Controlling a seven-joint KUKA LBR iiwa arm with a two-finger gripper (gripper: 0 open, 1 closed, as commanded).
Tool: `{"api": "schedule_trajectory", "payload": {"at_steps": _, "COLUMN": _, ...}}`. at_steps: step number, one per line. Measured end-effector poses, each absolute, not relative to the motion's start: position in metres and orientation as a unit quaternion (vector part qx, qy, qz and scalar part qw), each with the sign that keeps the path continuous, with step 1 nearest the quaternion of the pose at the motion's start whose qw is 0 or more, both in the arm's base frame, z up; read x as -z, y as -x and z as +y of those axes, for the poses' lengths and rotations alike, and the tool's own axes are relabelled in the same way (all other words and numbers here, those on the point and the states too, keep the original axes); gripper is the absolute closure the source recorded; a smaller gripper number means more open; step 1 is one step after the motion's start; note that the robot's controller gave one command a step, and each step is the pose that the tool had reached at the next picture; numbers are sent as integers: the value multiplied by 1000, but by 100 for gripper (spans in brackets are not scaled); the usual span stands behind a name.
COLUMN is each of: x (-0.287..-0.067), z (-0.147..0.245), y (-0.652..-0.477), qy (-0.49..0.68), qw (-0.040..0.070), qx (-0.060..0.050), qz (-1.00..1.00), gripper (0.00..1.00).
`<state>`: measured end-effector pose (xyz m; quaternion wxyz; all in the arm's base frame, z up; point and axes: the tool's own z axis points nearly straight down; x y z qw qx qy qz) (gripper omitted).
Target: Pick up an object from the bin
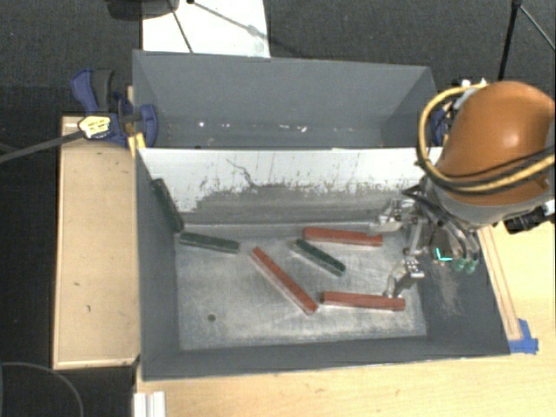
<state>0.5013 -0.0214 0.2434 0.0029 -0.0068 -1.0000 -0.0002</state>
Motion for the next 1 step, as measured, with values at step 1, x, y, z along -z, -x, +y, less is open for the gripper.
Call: {"api": "schedule_trajectory", "payload": {"at_steps": 1, "x": -248, "z": -21, "y": -503, "qy": 7, "qw": -1, "qx": 0, "qz": -1000, "gripper": 0}}
